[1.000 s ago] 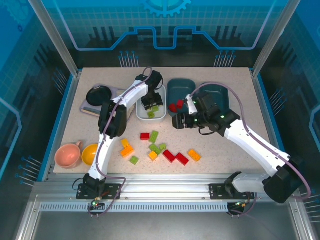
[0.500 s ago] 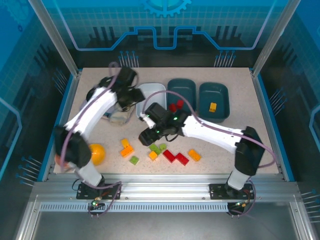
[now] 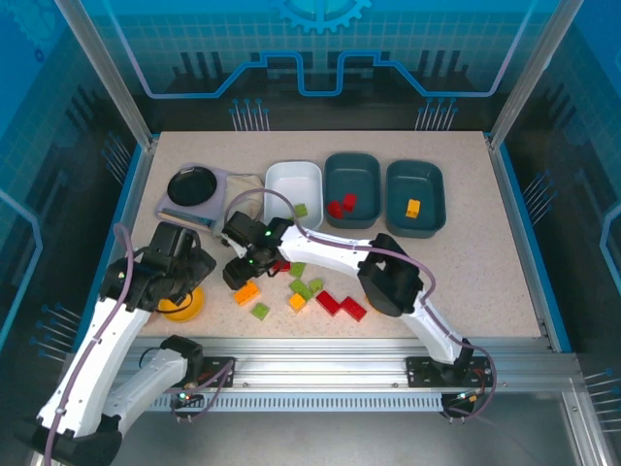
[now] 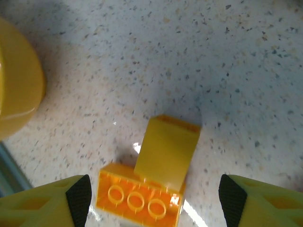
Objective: Sort the legos into containers by color
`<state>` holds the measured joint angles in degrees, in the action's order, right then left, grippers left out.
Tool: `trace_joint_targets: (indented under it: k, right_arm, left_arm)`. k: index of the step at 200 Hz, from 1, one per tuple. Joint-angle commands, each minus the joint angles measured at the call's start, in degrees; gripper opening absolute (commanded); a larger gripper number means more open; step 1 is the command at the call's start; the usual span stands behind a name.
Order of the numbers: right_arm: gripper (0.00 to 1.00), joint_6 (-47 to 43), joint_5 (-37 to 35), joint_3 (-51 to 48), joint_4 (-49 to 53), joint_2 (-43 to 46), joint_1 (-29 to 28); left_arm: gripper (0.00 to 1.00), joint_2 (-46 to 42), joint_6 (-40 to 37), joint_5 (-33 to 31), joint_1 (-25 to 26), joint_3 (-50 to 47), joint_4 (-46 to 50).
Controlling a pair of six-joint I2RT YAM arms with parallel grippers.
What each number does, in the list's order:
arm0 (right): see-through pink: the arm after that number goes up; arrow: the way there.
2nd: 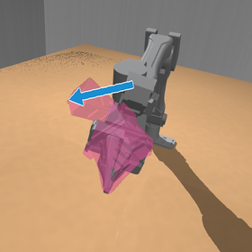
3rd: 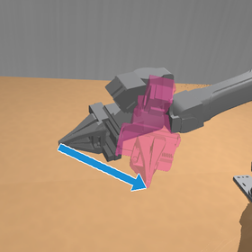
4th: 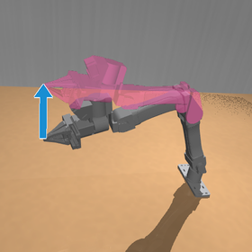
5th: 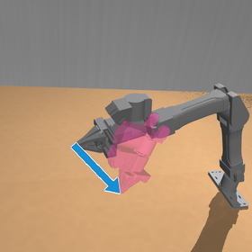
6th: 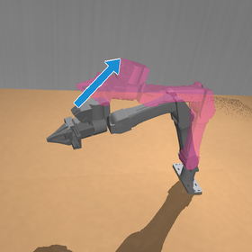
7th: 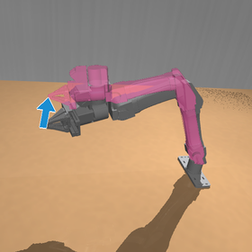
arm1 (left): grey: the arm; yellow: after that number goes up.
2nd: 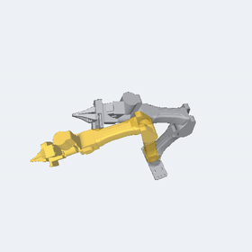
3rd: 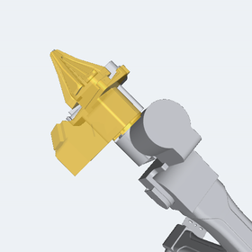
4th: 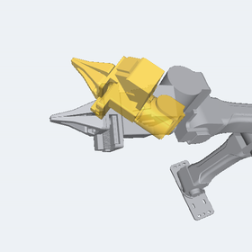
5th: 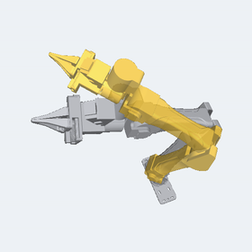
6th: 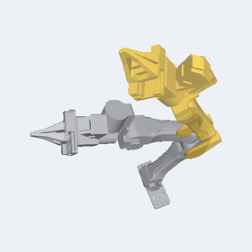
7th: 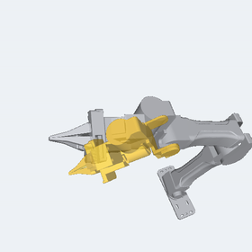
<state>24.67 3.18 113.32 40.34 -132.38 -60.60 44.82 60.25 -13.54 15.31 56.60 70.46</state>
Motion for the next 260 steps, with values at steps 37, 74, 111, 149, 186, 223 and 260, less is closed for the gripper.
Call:
trace_joint_targets:
  k: [37, 74, 111, 149, 186, 223, 260]
  right_arm:
    - [0.68, 3.0, -2.0, 12.5, 10.9, -10.6, -0.5]
    - [0.48, 3.4, -3.5, 16.1, 12.6, -13.0, -0.4]
    - [0.35, 2.9, -6.2, 15.5, 12.0, -8.8, 0.0]
    - [0.33, 2.4, -11.7, 7.2, 9.8, 6.3, 4.3]
    - [0.33, 3.2, -13.7, -12.3, 5.9, 24.1, 18.3]
    - [0.34, 1.9, -9.8, -23.9, 4.6, 32.0, 37.2]
    - [0.33, 0.5, -6.8, -22.3, 6.4, 25.8, 48.5]
  left_arm:
    - [0.70, -0.8, -0.7, -0.9, -0.2, 0.7, 3.0]
    - [0.70, -1.3, -1.9, -0.2, -0.2, 0.8, 3.1]
    - [0.70, -0.9, -6.4, 6.9, -0.2, -1.3, -4.2]
    - [0.69, 3.5, -9.6, 19.1, 0.5, -2.9, -18.5]
    - [0.70, 13.0, -10.6, 20.7, 7.7, 0.2, -27.9]
    - [0.70, 22.9, -10.7, 20.3, 14.1, 4.8, -33.2]
    - [0.69, 30.9, -11.6, 20.5, 16.1, 10.1, -34.6]
